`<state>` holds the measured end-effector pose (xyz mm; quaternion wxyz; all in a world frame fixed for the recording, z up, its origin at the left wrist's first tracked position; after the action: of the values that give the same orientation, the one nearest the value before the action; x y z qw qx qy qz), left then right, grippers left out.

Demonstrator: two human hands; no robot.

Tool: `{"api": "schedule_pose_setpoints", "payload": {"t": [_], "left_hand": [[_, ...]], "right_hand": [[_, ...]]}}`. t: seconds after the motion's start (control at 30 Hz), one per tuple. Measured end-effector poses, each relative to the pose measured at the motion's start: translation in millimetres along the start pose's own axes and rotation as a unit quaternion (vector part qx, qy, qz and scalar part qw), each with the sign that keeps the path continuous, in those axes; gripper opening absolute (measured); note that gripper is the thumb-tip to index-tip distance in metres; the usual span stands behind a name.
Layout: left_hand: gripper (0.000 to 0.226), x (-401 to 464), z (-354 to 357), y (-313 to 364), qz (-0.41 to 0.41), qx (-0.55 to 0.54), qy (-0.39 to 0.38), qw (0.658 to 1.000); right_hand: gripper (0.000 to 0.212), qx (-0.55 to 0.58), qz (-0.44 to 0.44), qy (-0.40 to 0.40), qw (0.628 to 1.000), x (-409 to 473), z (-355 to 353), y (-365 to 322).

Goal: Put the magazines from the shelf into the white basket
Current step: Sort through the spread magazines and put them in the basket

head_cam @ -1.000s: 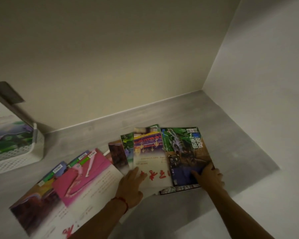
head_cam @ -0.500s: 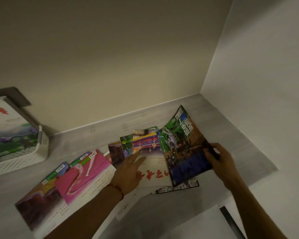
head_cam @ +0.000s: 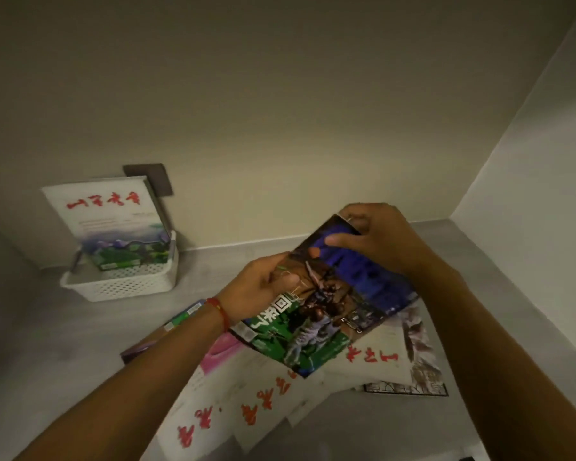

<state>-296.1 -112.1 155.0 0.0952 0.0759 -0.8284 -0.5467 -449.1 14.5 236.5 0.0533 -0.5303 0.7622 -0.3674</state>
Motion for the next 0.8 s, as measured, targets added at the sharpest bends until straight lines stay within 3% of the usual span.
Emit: {"api": "schedule_pose_setpoints", "payload": {"t": [0.13, 0.2, 0.27, 0.33, 0.37, 0.43, 0.5, 0.57, 0.63, 0.8], "left_hand": [[0.032, -45.2, -62.0, -31.6, -0.07, -0.143, 0.134, 0.978], [0.024, -68.3, -93.3, -50.7, -0.118, -0.204, 0.196, 0.952], [0.022, -86.7, -119.5, -66.0, -0.152, -0.262, 0.228, 0.926], [0.026, -101.5, -141.7, -78.7, -0.173, -0.278, 0.237, 0.915], [0.028, -108.0, -152.0, -84.9, -0.18, -0.281, 0.238, 0.912], [0.03, -119.5, -174.2, -99.6, -0.19, -0.304, 0.24, 0.902], [0.032, -132.0, -197.0, -115.8, -0.2, -0.346, 0.247, 0.883], [0.028, -142.7, -219.9, -130.1, -0.199, -0.377, 0.259, 0.867], [0.019, -153.1, -243.8, -144.0, -0.202, -0.372, 0.287, 0.86], [0.019, -168.5, -316.9, -158.4, -0.165, -0.179, 0.38, 0.892]], "right_hand": [[0.036, -0.004, 0.033, 0.156, 0.987, 21.6, 22.0, -6.4], [0.052, 0.056, 0.133, 0.224, 0.964, 20.2, 45.8, 8.8], [0.069, 0.232, 0.29, 0.163, 0.914, 18.3, 103.4, 23.9], [0.067, 0.407, 0.376, 0.0, 0.832, 16.7, 180.7, 13.7], [0.064, 0.457, 0.375, -0.07, 0.803, 16.4, 213.3, 1.0], [0.058, 0.515, 0.327, -0.126, 0.782, 25.8, 260.5, -22.8], [0.042, 0.519, 0.307, -0.11, 0.79, 38.9, 287.4, -39.7], [0.023, 0.432, 0.296, -0.065, 0.85, 53.9, 292.5, -44.3], [0.019, 0.337, 0.241, -0.044, 0.909, 75.6, 289.2, -54.0], [0.012, 0.156, 0.104, 0.015, 0.982, 140.2, 283.1, -94.5]]}}
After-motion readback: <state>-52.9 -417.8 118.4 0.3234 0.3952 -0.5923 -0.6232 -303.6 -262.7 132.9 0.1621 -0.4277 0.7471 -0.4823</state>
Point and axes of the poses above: each hand's wrist, its own x-axis towards the middle knuckle, its own z-axis out of the palm, y = z × x, the point moved 6 cm from there along x, towards the middle knuckle, and after that the axes turned 1 degree about -z, right-handed, at the moved point
